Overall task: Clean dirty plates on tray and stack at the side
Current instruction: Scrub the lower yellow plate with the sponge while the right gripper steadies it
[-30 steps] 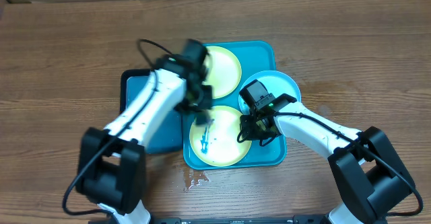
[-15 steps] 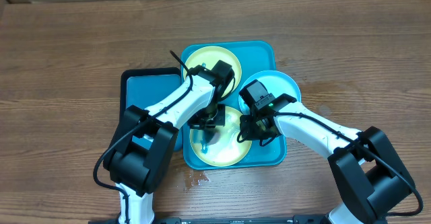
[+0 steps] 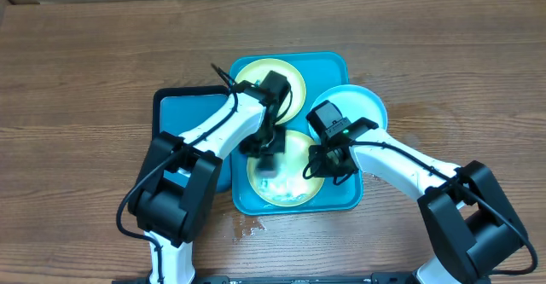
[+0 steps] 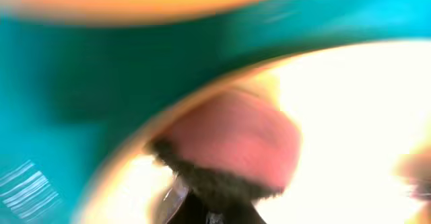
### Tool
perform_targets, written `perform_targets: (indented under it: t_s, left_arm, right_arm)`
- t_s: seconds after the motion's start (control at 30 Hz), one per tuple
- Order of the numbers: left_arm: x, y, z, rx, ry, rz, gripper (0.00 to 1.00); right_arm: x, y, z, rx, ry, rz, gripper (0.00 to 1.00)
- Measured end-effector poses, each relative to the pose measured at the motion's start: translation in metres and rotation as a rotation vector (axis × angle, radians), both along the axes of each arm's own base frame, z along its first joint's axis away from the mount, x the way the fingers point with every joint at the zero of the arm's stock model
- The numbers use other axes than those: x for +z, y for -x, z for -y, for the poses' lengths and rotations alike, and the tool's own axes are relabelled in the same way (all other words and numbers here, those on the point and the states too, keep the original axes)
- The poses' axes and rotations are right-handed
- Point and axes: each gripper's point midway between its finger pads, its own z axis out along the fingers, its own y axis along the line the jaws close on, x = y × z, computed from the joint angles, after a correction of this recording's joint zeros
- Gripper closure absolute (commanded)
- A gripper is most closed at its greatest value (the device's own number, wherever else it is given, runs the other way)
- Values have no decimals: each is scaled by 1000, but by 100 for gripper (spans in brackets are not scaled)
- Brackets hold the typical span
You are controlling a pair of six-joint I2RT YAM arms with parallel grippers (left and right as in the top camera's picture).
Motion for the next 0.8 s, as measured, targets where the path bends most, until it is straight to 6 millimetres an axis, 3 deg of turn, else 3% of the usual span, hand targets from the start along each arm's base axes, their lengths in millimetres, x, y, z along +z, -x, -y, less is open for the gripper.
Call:
perform_targets:
  t_s: [0.07,0.13,0.2,0.3,0.4,0.57,0.8]
  left_arm:
    - [3,-2,28,-31,130,10,96]
    - [3,10,49,-69,207,-29,96]
    - [2,24,61,-93,245,-80,96]
    - [2,37,63,-92,264,-142,96]
    - [2,49,58,-81,247,-199,96]
    - [0,69,28,-46,117,-294,96]
    - [-3,64,-18,4,-156,-241,96]
  right_arm:
    - [0,0,1,-2,4,1,91]
    - [0,0,1,-2,5,1,91]
    - [0,0,1,-3,5,1,91]
    - [0,0,4,-5,15,-1,91]
    - [0,0,4,-5,16,-1,91]
    - [0,-1,2,-2,6,3,91]
    - [2,3,-11,22,-37,-5,91]
